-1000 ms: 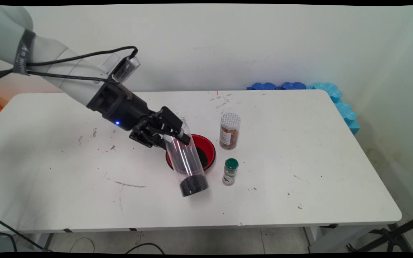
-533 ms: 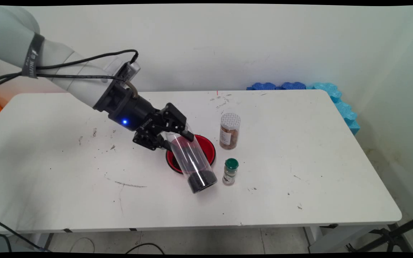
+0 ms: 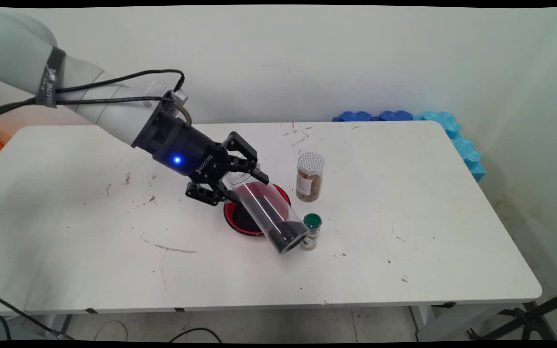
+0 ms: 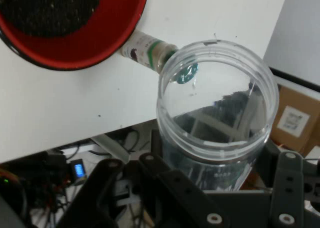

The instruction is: Pour the black seasoning powder in the red bowl

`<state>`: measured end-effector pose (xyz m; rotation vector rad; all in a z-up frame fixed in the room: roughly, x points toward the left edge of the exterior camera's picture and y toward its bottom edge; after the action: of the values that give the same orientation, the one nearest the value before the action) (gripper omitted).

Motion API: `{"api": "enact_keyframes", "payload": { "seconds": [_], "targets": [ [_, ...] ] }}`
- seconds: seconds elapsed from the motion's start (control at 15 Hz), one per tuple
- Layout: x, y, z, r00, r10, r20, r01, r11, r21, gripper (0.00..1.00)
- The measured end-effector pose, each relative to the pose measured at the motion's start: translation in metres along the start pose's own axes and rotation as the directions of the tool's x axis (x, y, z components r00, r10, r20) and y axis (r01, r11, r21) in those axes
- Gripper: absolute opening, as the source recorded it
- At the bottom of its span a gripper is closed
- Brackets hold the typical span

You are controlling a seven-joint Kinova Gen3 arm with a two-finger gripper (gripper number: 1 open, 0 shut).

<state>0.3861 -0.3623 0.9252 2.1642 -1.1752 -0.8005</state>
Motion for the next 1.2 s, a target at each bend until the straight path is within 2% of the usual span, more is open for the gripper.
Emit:
{"api": "enact_keyframes", "payload": {
  "seconds": [0.2,0.53,0.93,1.2],
  "targets": [
    [0.0002,-0.0003,0.0005,0.996,-0.091,0.006,0.091,0.996,-0.023,0.00],
    [0.0006,-0.0028,0.0005,0.974,-0.224,0.018,0.225,0.973,-0.057,0.00],
    [0.0037,-0.0048,0.0042,0.927,-0.372,0.040,0.374,0.923,-0.093,0.00],
    [0.0080,-0.0051,0.0087,0.888,-0.456,0.066,0.460,0.880,-0.120,0.00]
  ]
}}
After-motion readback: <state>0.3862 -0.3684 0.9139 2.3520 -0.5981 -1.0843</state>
